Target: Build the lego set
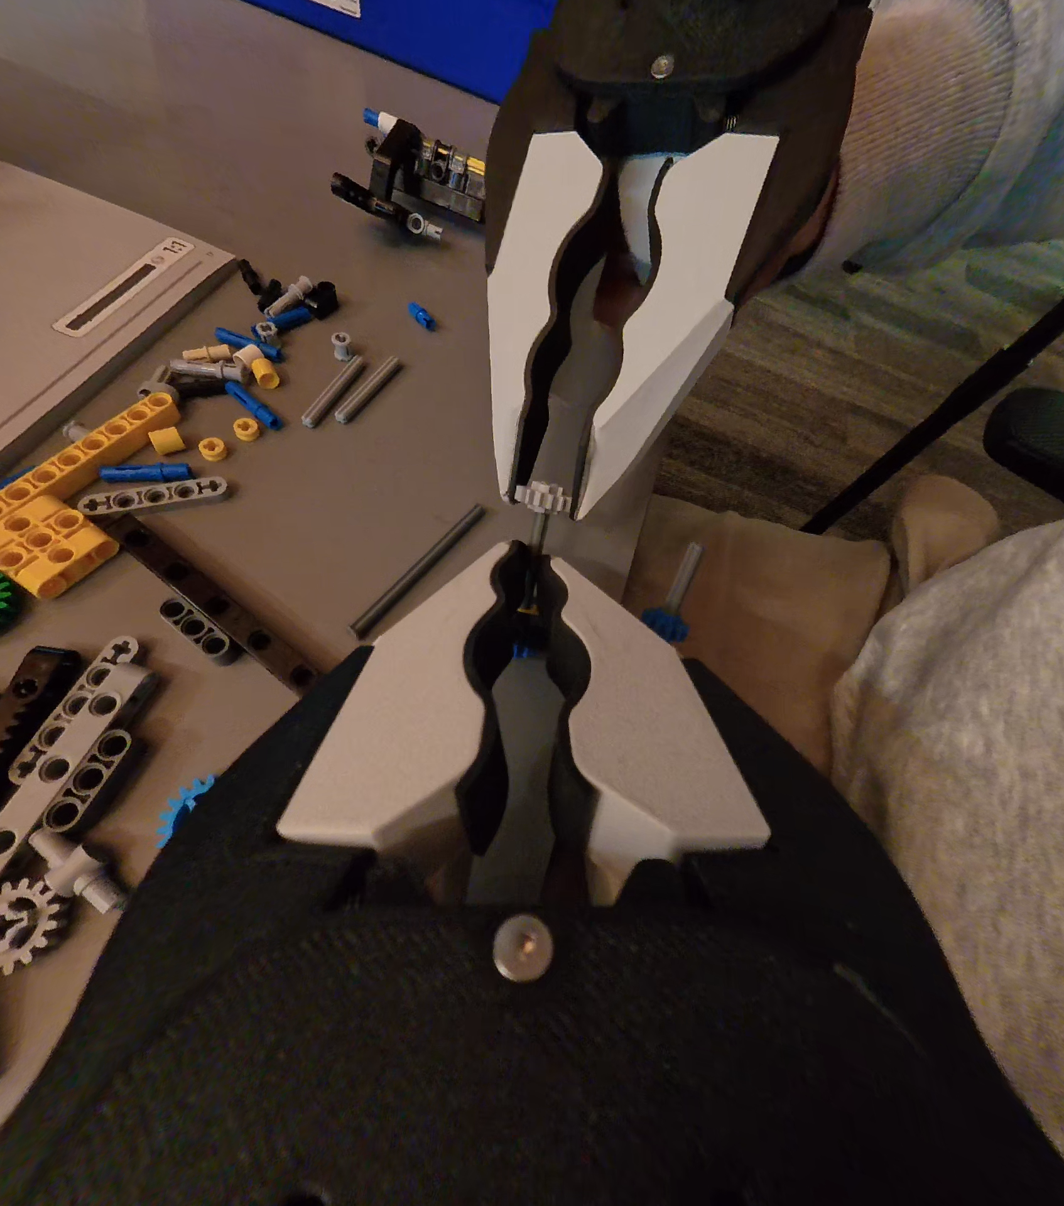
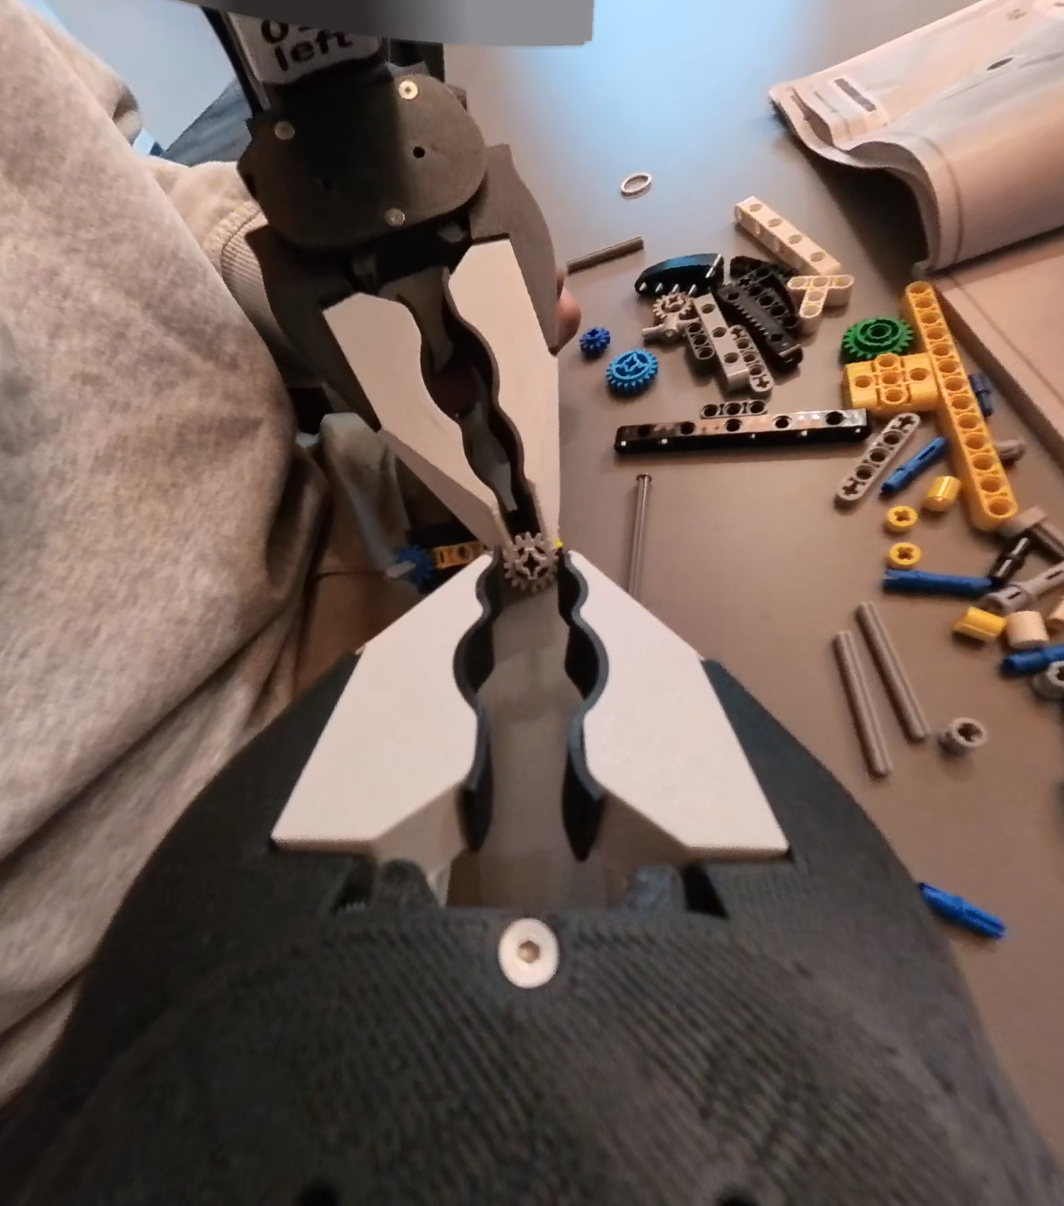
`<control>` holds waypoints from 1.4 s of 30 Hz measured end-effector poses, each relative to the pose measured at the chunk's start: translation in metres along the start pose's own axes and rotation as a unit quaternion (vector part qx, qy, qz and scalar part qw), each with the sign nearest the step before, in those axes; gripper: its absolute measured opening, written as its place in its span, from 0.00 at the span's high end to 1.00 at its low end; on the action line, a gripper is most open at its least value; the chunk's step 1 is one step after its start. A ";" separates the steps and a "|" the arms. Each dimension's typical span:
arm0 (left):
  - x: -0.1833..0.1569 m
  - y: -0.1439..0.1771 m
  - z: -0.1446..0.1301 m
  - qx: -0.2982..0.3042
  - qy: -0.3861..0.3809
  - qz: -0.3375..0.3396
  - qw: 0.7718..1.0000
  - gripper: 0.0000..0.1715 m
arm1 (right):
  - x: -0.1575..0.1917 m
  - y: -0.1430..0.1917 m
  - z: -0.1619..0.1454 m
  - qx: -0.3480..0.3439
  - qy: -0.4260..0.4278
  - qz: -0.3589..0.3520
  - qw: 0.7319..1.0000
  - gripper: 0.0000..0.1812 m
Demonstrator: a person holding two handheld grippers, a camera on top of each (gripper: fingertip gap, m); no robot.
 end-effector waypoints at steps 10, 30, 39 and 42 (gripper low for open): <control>0.001 0.000 0.000 -0.001 0.007 -0.003 1.000 0.99 | -0.001 -0.001 0.000 0.040 0.040 0.002 0.998 0.91; 0.001 -0.001 0.001 -0.002 0.013 -0.007 1.000 0.99 | -0.001 -0.002 0.000 0.056 0.021 0.010 0.998 0.91; 0.001 -0.001 0.001 -0.003 0.018 -0.008 1.000 0.99 | -0.001 -0.002 0.001 0.038 0.001 0.005 0.999 0.92; 0.001 -0.001 0.001 -0.003 0.018 -0.008 1.000 0.99 | -0.001 -0.002 0.001 0.033 -0.008 0.003 0.999 0.92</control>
Point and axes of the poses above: each gripper's, where its closed fingertips meet, y back along the fingers, z out of its top, x = y × z across the jaws, the point moved 1 cm from there along y, back along the fingers, and after that the axes turned 10 degrees about -y, right-handed, at the moved point
